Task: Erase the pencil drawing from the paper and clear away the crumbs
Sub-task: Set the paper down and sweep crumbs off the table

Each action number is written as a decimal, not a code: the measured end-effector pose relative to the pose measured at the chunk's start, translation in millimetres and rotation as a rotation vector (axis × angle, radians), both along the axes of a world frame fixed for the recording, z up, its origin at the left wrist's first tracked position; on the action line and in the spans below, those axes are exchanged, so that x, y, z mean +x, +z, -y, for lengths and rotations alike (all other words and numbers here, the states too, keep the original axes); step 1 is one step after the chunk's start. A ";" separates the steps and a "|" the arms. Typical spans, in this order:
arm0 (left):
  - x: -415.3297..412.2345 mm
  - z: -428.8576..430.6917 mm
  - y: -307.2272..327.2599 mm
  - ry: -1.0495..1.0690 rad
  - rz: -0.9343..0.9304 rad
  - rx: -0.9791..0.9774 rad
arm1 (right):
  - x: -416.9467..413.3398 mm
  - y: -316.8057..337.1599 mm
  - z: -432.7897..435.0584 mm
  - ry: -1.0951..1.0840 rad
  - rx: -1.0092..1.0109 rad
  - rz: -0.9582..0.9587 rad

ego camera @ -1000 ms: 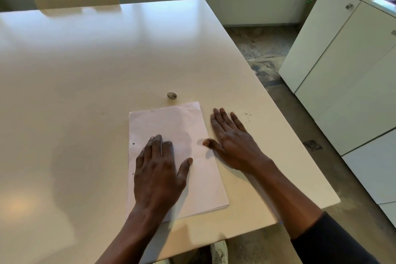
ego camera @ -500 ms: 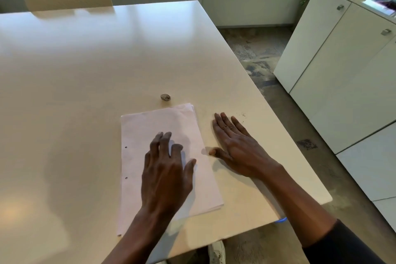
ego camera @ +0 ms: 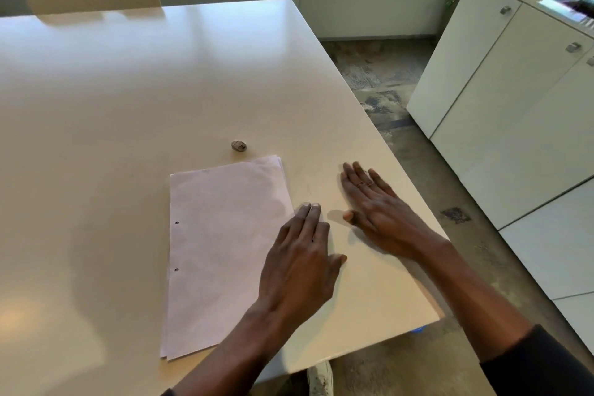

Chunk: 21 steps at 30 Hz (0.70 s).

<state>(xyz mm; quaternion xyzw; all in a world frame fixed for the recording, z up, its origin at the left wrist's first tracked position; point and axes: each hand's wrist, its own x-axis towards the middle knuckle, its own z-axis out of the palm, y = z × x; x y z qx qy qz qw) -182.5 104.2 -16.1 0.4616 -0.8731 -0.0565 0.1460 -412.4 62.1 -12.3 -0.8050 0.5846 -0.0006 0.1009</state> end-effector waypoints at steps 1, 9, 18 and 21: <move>-2.5 -0.6 -2.4 -0.001 0.010 0.002 | 3.2 -0.5 -2.8 0.043 0.007 0.022; -4.4 -1.8 -10.0 0.004 0.039 0.052 | -26.3 -7.2 12.3 -0.037 0.005 -0.045; -3.6 -2.0 -11.3 0.007 0.056 0.047 | 7.7 -0.6 14.8 0.152 0.026 0.081; -3.7 -2.0 -11.2 0.005 0.077 0.041 | 13.1 -7.5 20.8 0.158 0.018 0.069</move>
